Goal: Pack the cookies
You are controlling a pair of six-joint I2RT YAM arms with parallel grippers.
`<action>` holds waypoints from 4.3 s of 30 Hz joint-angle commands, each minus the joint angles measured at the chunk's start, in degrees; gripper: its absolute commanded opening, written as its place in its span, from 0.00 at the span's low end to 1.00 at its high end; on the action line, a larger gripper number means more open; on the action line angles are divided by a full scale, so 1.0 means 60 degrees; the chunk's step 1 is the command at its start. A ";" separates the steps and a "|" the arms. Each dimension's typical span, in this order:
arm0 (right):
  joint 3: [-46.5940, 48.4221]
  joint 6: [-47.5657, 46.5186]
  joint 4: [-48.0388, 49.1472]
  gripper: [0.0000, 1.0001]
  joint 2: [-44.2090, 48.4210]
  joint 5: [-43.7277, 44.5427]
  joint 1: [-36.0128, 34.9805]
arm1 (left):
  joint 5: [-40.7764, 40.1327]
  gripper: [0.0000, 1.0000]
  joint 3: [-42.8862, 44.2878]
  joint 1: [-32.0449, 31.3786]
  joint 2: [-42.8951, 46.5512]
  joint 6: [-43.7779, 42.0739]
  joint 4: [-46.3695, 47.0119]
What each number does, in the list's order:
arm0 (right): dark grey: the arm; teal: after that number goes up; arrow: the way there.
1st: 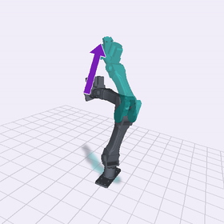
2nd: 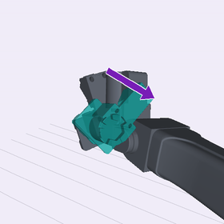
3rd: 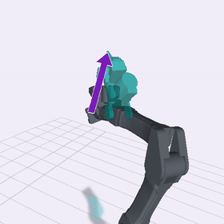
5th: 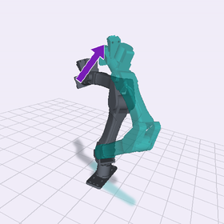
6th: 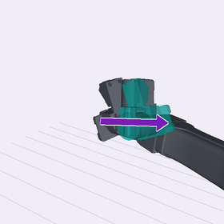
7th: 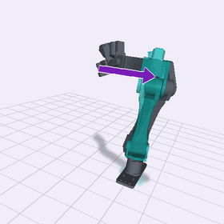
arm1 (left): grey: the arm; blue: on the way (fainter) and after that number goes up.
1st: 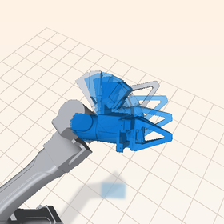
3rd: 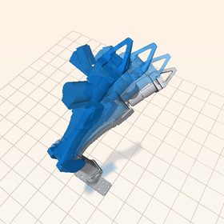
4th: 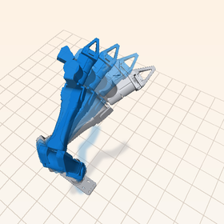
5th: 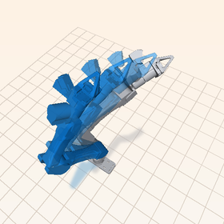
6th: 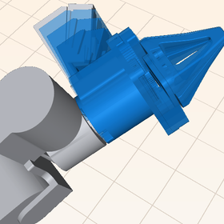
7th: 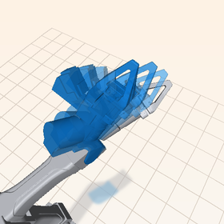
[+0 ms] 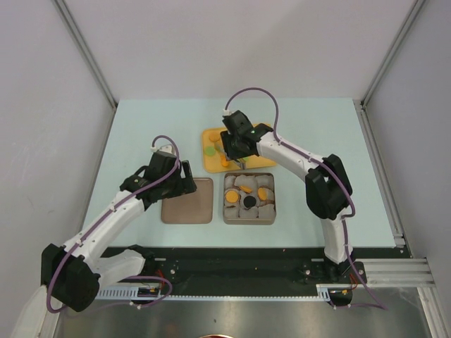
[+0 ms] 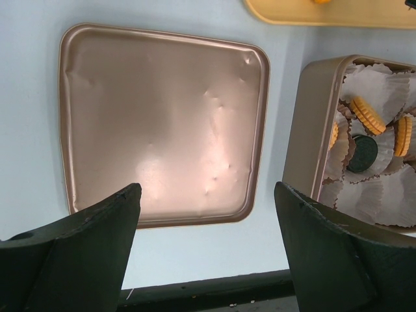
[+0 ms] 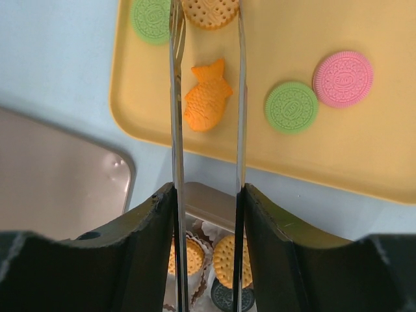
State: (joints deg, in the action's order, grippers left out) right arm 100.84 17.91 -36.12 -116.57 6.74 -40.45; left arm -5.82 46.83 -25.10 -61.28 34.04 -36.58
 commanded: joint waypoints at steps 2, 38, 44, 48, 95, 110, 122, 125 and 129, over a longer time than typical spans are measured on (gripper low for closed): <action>0.0654 -0.0187 0.0014 0.50 -0.0404 -0.0040 0.0091 | 0.0033 0.88 0.0047 0.0053 0.0032 -0.0063 0.0208; -0.1921 0.0003 -0.1040 0.31 0.4441 0.1088 0.0223 | 0.0209 0.88 -0.0012 0.0068 -0.0027 -0.0049 0.0398; -0.3387 0.0544 -0.2021 0.31 0.6434 0.1717 -0.0275 | 0.0239 0.88 -0.0085 0.0068 -0.0071 -0.0005 0.0500; -0.3841 0.0940 -0.2534 0.31 0.7269 0.2010 -0.0568 | 0.0311 0.88 -0.0085 0.0068 -0.0100 0.0025 0.0530; -0.6333 0.2068 -0.2345 0.33 0.8370 0.2216 -0.1257 | 0.0458 0.88 -0.0173 0.0068 -0.0393 0.0010 0.0647; -0.6333 0.2156 -0.2315 0.51 0.8282 0.2304 -0.1286 | 0.0429 0.88 -0.0187 0.0053 -0.0349 0.0010 0.0662; -0.6333 0.2229 -0.2008 0.57 0.8413 0.2304 -0.1286 | 0.0414 0.88 -0.0202 0.0068 -0.0334 0.0025 0.0632; -0.6333 0.2288 -0.1993 0.57 0.8560 0.2421 -0.1286 | 0.0414 0.88 -0.0202 0.0068 -0.0349 0.0039 0.0632; -0.6333 0.2507 -0.1934 0.56 0.8896 0.2728 -0.1111 | 0.0443 0.88 -0.0188 0.0068 -0.0334 0.0039 0.0647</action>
State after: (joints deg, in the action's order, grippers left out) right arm 62.63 31.40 -50.13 -66.46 19.88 -48.05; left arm -3.81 45.84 -25.08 -63.66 34.06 -34.37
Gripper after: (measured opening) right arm 0.566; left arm 0.877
